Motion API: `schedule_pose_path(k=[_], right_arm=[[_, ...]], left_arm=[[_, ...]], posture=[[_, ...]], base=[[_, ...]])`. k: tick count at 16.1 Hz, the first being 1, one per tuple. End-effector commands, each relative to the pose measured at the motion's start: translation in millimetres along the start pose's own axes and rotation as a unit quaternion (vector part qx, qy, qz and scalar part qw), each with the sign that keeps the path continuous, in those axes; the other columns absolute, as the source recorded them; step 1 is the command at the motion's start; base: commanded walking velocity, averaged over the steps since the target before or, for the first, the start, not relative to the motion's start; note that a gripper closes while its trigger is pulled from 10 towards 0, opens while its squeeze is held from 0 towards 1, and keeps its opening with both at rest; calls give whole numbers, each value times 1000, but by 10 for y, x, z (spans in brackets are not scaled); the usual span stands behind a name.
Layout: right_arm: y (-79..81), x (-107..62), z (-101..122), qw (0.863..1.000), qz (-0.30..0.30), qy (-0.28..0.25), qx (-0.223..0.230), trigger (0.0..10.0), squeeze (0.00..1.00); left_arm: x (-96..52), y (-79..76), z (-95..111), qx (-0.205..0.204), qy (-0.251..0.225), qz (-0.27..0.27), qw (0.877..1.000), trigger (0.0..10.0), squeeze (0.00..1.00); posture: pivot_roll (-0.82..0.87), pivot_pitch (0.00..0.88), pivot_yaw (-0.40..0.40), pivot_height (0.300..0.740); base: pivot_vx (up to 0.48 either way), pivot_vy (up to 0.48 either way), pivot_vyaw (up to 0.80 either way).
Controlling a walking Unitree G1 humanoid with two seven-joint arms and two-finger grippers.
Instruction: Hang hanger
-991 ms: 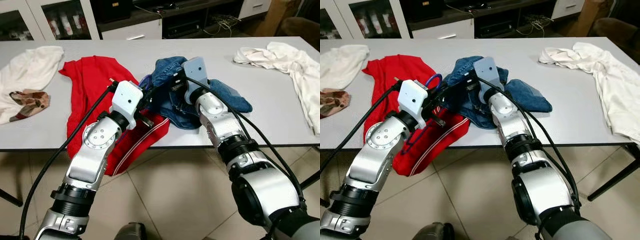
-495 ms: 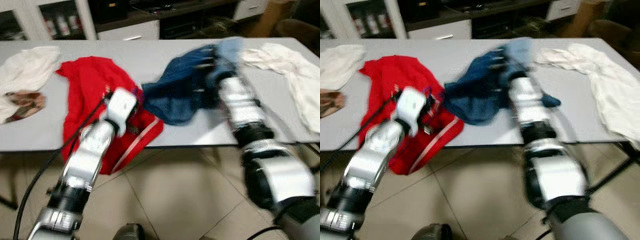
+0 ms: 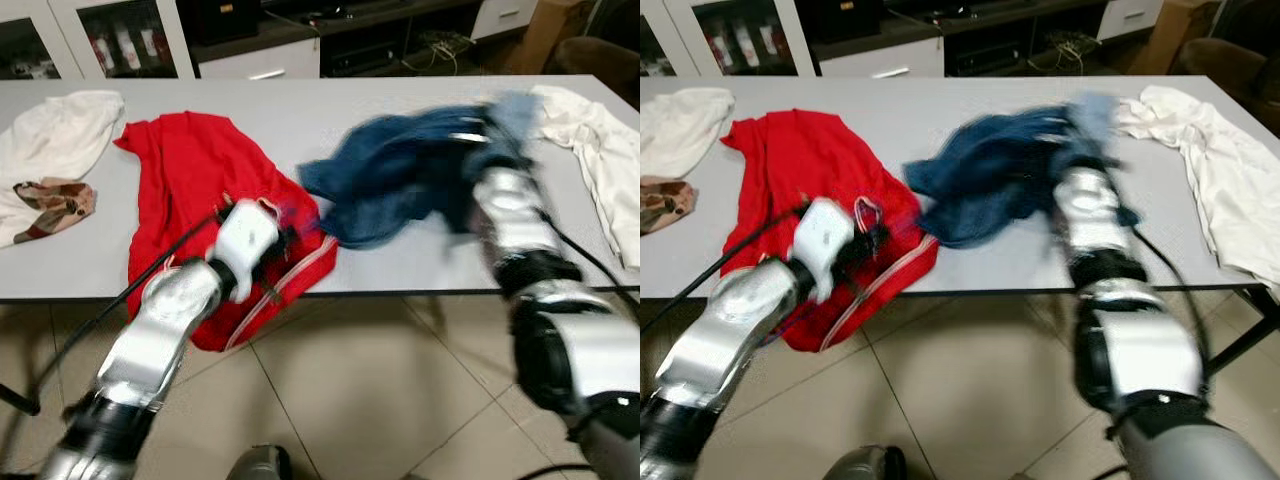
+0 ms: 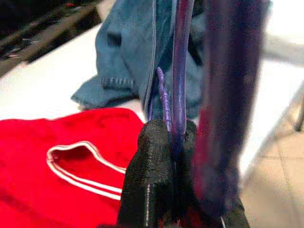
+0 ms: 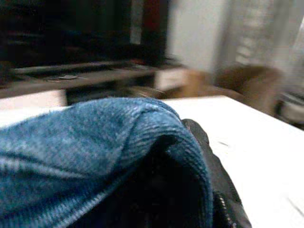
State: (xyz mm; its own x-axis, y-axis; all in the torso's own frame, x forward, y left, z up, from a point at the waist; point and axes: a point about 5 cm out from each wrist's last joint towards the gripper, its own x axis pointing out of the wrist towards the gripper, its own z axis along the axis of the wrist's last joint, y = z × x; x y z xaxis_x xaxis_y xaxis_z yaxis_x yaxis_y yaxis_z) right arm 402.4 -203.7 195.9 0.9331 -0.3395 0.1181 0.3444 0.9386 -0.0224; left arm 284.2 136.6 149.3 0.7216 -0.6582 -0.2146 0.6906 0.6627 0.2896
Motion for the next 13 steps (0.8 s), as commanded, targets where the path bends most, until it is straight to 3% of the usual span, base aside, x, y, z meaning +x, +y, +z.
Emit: schedule_pose_path(k=[1,3,4,5,6,7,8,9,10,12,13], right_arm=[[-56,4,15,1000,-27,-9,2,0,0],[-29,-8,-36,1000,-24,5,-4,0,0],[37,-35,-95,1000,-6,18,-19,0,0],[126,-77,-182,998,21,38,-37,0,0],[153,-125,-274,998,26,49,-41,0,0],[150,-149,-321,997,22,55,-42,0,0],[199,-215,-442,995,36,76,-55,3529,0],[238,-239,-476,993,48,82,-68,4431,0],[333,-276,-507,990,81,88,-81,10000,0],[429,-295,-475,988,111,75,-79,10000,0],[405,-282,-451,991,99,69,-64,10000,353]], left_arm=[[-37,-52,15,-13,-4,-33,999,10000,0],[-97,49,64,-34,-30,-11,999,10000,0],[-92,192,108,-48,-52,44,997,10000,0],[-83,355,154,-59,-75,110,989,10000,0],[-96,533,231,-82,-115,179,974,10000,0],[-111,614,261,-100,-134,209,963,10000,0],[-117,707,298,-109,-156,247,950,10000,0],[-102,707,311,-103,-159,251,949,10000,0],[-59,693,351,-109,-174,257,944,10000,0],[46,631,344,-125,-172,257,943,10000,0],[83,641,233,-136,-145,280,939,10000,0]], posture=[[36,0,31,736],[43,0,31,736],[45,0,30,736],[46,0,29,736],[45,0,28,736],[45,0,28,736],[45,0,28,736],[38,0,33,736],[32,0,38,736],[23,0,44,736],[23,0,44,736]], base=[[0,0,0],[0,0,0],[0,0,0],[0,0,0],[0,0,0],[0,0,0],[0,0,0],[0,0,0],[0,0,0],[0,0,0],[0,0,0]])
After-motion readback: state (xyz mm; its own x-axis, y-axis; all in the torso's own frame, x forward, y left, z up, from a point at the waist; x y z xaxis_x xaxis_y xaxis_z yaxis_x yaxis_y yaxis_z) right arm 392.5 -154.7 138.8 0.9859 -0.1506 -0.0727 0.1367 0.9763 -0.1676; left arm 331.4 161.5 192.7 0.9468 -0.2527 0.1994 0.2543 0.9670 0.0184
